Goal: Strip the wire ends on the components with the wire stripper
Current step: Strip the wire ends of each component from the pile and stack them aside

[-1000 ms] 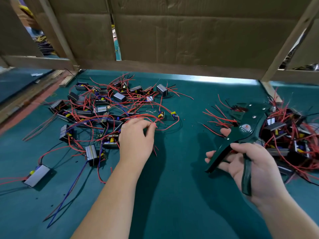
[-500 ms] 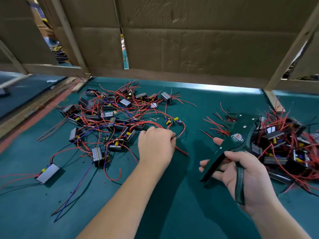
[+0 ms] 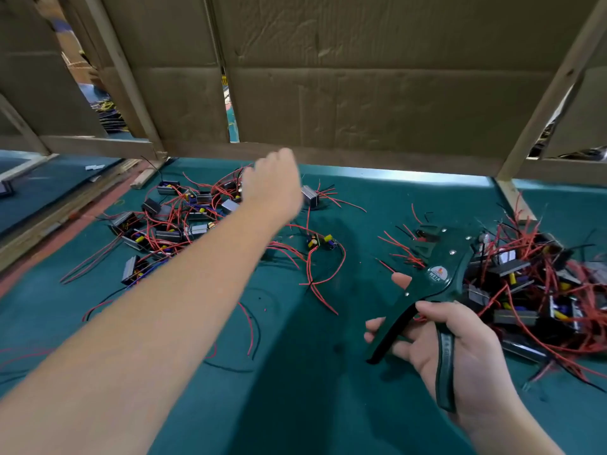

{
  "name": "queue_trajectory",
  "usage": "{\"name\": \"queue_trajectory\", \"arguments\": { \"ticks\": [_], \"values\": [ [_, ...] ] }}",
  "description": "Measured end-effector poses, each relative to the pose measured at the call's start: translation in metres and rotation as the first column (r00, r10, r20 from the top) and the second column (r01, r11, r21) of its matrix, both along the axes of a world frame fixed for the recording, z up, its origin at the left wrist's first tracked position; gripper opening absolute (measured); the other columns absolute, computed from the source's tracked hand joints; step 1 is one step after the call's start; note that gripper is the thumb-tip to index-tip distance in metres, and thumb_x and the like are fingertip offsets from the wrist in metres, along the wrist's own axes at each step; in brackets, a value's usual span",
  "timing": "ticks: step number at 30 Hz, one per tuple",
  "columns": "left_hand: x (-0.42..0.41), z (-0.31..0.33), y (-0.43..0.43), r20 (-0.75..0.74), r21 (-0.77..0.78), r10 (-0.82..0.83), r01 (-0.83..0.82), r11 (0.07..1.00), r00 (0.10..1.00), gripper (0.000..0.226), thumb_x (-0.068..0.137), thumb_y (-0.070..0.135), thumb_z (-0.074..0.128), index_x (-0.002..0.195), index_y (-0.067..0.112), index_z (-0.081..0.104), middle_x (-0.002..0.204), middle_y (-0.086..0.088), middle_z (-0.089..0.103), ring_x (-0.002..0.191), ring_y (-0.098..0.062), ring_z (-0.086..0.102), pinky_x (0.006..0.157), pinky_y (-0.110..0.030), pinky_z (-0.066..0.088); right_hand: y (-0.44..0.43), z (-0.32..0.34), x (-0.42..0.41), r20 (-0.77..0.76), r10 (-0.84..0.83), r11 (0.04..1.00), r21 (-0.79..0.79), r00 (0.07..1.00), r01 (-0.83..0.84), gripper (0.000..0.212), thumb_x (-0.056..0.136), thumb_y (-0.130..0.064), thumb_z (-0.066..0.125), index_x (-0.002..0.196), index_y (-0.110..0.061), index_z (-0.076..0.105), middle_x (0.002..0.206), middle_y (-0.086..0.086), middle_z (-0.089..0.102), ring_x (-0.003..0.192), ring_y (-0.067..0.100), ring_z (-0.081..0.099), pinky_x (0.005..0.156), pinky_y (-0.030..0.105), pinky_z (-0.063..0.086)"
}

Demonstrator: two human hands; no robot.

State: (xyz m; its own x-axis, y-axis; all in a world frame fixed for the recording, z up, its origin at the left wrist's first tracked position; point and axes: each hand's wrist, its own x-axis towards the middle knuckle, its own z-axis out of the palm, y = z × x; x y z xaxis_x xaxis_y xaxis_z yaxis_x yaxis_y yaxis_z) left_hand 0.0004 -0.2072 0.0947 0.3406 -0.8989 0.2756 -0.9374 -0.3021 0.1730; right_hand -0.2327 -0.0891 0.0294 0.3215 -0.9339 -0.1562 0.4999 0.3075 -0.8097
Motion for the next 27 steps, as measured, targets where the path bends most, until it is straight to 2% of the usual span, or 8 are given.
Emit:
{"name": "queue_trajectory", "arguments": {
  "ticks": [3, 7, 11, 15, 19, 21, 23, 27],
  "values": [
    [0.055, -0.017, -0.014, -0.066, 0.197, 0.176, -0.16, 0.967, 0.982, 0.049, 0.089, 0.018, 0.053, 0.136, 0.014, 0.039, 0.136, -0.012, 0.051, 0.128, -0.03, 0.046, 0.11, -0.047, 0.024, -0.001, 0.0, 0.002, -0.005, 0.001, 1.0, 0.005, 1.0, -0.001, 0.056, 0.063, -0.019, 0.055, 0.114, 0.002, 0.056, 0.102, 0.01, 0.07, 0.069, 0.045, 0.065, 0.061, 0.055, 0.055],
    [0.096, -0.047, -0.006, -0.077, 0.472, 0.184, -0.127, 0.872, 0.98, 0.069, 0.092, 0.018, 0.043, 0.151, 0.037, 0.014, 0.159, -0.004, 0.02, 0.144, -0.031, 0.021, 0.113, -0.06, 0.0, 0.0, 0.003, 0.007, 0.021, 0.046, 0.999, 0.026, 0.999, -0.046, 0.064, 0.06, -0.023, 0.057, 0.118, 0.003, 0.058, 0.092, 0.019, 0.063, 0.07, 0.047, 0.063, 0.065, 0.058, 0.055],
    [0.102, -0.057, 0.002, 0.098, 0.314, 0.233, -0.252, 0.915, 0.968, 0.058, 0.084, 0.044, 0.062, 0.136, 0.029, 0.044, 0.134, -0.01, 0.052, 0.128, -0.036, 0.042, 0.111, -0.056, 0.011, 0.002, 0.004, 0.009, 0.015, 0.07, 0.997, 0.024, 0.997, -0.071, 0.062, 0.063, -0.023, 0.055, 0.12, 0.002, 0.058, 0.091, 0.022, 0.059, 0.07, 0.048, 0.062, 0.067, 0.06, 0.054],
    [0.108, -0.054, 0.008, 0.026, 0.225, 0.267, -0.266, 0.937, 0.963, 0.036, 0.078, 0.055, 0.068, 0.105, 0.031, 0.067, 0.113, -0.007, 0.061, 0.118, -0.034, 0.044, 0.098, -0.046, 0.023, 0.005, 0.005, 0.011, 0.018, 0.078, 0.996, 0.033, 0.997, -0.078, 0.065, 0.066, -0.021, 0.052, 0.124, 0.005, 0.052, 0.106, 0.022, 0.057, 0.07, 0.048, 0.062, 0.064, 0.058, 0.054],
    [0.114, -0.045, 0.017, -0.186, 0.053, 0.146, -0.139, 0.989, 0.972, 0.026, 0.079, 0.053, 0.071, 0.086, 0.031, 0.059, 0.095, 0.003, 0.062, 0.099, -0.027, 0.052, 0.092, -0.042, 0.027, 0.004, 0.006, 0.011, 0.021, 0.062, 0.997, 0.039, 0.998, -0.063, 0.064, 0.065, -0.021, 0.051, 0.123, 0.007, 0.051, 0.114, 0.02, 0.06, 0.067, 0.046, 0.062, 0.063, 0.059, 0.054],
    [0.115, -0.035, 0.019, -0.419, -0.088, 0.03, -0.074, 0.993, 0.907, 0.027, 0.079, 0.048, 0.073, 0.088, 0.026, 0.061, 0.088, 0.004, 0.062, 0.088, -0.022, 0.055, 0.087, -0.037, 0.039, 0.004, 0.006, 0.011, 0.019, 0.053, 0.998, 0.046, 0.998, -0.053, 0.058, 0.067, -0.021, 0.049, 0.118, 0.005, 0.053, 0.108, 0.017, 0.066, 0.066, 0.045, 0.063, 0.065, 0.06, 0.053],
    [0.109, -0.021, 0.022, -0.624, -0.248, -0.162, 0.002, 0.969, 0.765, 0.021, 0.082, 0.037, 0.074, 0.09, 0.02, 0.066, 0.085, 0.002, 0.067, 0.08, -0.016, 0.061, 0.079, -0.032, 0.048, 0.003, 0.006, 0.01, 0.013, 0.047, 0.997, 0.055, 0.999, -0.048, 0.053, 0.068, -0.022, 0.049, 0.114, 0.003, 0.056, 0.095, 0.015, 0.068, 0.066, 0.044, 0.063, 0.065, 0.058, 0.053],
    [0.078, 0.007, 0.039, -0.791, -0.444, -0.411, 0.035, 0.895, 0.454, 0.013, 0.084, 0.035, 0.069, 0.082, 0.023, 0.073, 0.081, 0.008, 0.072, 0.074, -0.008, 0.062, 0.074, -0.026, 0.046, 0.002, 0.007, 0.01, 0.023, 0.029, 0.997, 0.072, 0.999, -0.031, 0.05, 0.067, -0.021, 0.049, 0.11, 0.004, 0.057, 0.101, 0.014, 0.069, 0.066, 0.045, 0.063, 0.063, 0.058, 0.054]
  ]
}}
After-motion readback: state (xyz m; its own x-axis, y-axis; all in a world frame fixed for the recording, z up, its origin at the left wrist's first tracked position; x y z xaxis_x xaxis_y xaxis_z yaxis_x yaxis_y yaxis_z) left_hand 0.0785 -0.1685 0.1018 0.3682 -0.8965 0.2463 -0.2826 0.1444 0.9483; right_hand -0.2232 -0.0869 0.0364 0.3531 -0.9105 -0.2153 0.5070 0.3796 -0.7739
